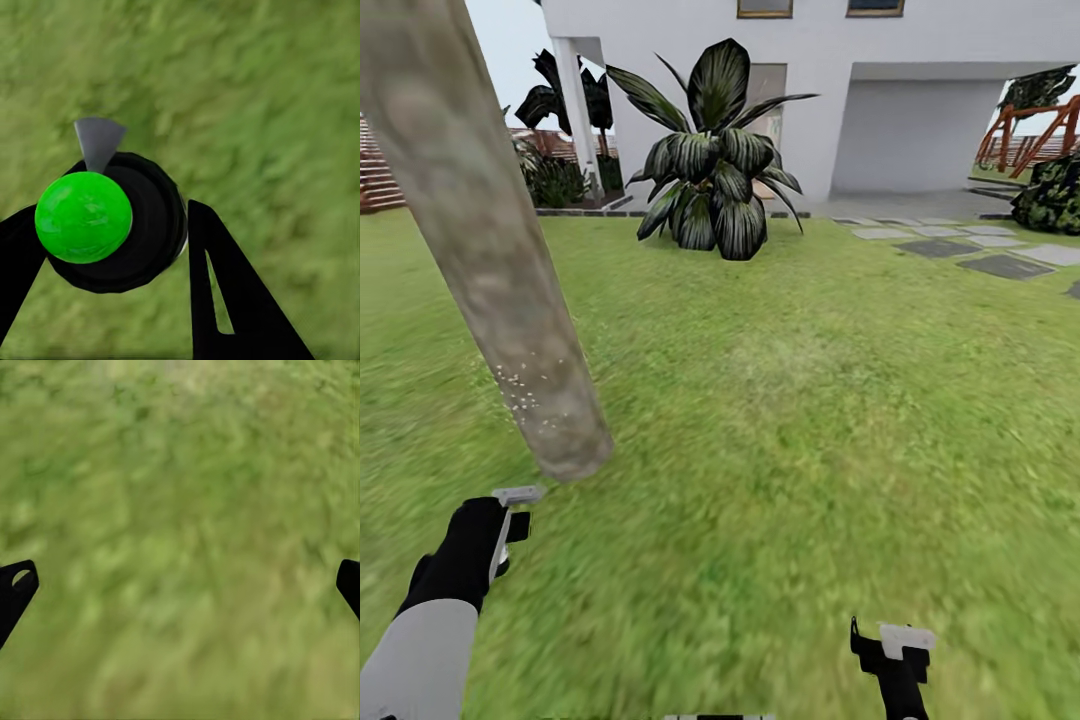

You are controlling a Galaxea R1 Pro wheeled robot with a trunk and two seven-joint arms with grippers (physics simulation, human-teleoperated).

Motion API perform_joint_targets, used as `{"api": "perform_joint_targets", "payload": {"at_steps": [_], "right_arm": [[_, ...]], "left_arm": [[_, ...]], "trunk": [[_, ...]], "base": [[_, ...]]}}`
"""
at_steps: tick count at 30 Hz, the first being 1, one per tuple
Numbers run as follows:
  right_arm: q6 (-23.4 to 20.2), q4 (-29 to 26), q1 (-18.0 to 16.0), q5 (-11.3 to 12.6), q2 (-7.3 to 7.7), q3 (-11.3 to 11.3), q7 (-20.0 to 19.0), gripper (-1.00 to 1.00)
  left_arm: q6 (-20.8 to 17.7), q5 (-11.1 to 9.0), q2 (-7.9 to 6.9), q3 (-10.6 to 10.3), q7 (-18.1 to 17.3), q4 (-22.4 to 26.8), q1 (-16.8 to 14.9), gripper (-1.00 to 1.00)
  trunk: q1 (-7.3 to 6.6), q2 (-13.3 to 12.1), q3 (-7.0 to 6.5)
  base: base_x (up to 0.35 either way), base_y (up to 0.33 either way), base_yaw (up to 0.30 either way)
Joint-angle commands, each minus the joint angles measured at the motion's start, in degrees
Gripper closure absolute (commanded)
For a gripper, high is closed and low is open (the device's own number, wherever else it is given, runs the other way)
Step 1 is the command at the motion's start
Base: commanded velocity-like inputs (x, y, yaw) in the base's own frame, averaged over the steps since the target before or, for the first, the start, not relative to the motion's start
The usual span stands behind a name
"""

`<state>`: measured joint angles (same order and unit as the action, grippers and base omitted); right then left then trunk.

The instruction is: In the garden, pick up the pesticide atomizer on the floor and spray pesticide onto both trees until each tree trunk is fully covered.

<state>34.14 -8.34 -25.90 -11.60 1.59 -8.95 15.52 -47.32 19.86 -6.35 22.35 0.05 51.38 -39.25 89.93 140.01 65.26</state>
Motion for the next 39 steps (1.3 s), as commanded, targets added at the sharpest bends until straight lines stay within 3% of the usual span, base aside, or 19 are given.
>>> {"api": "perform_joint_targets", "payload": {"at_steps": [1,8,29,39], "right_arm": [[0.1,0.1,0.0,-0.6,-0.01,-0.4,0.2,-1.0],[0.1,0.1,0.0,-0.6,-0.01,-0.4,0.2,-1.0],[0.1,0.1,0.0,-0.6,-0.01,-0.4,0.2,-1.0],[0.1,0.1,0.0,-0.6,-0.01,-0.4,0.2,-1.0]], "left_arm": [[-0.2,0.1,0.13,0.0,-0.1,0.0,0.0,1.0],[-0.1,0.2,1.81,-0.1,0.1,0.0,0.0,1.0],[-0.1,0.2,1.83,0.0,0.2,0.1,0.0,1.0],[-0.1,0.2,1.86,-0.1,0.2,0.1,0.0,1.0]], "trunk": [[-0.01,0.0,0.07],[-0.01,0.0,0.19],[-0.01,0.0,0.2],[-0.01,0.0,0.2]], "base": [[0.03,-0.025,0.276],[0.176,-0.164,0.217],[0.235,-0.186,0.009],[0.236,-0.186,0.264]]}}
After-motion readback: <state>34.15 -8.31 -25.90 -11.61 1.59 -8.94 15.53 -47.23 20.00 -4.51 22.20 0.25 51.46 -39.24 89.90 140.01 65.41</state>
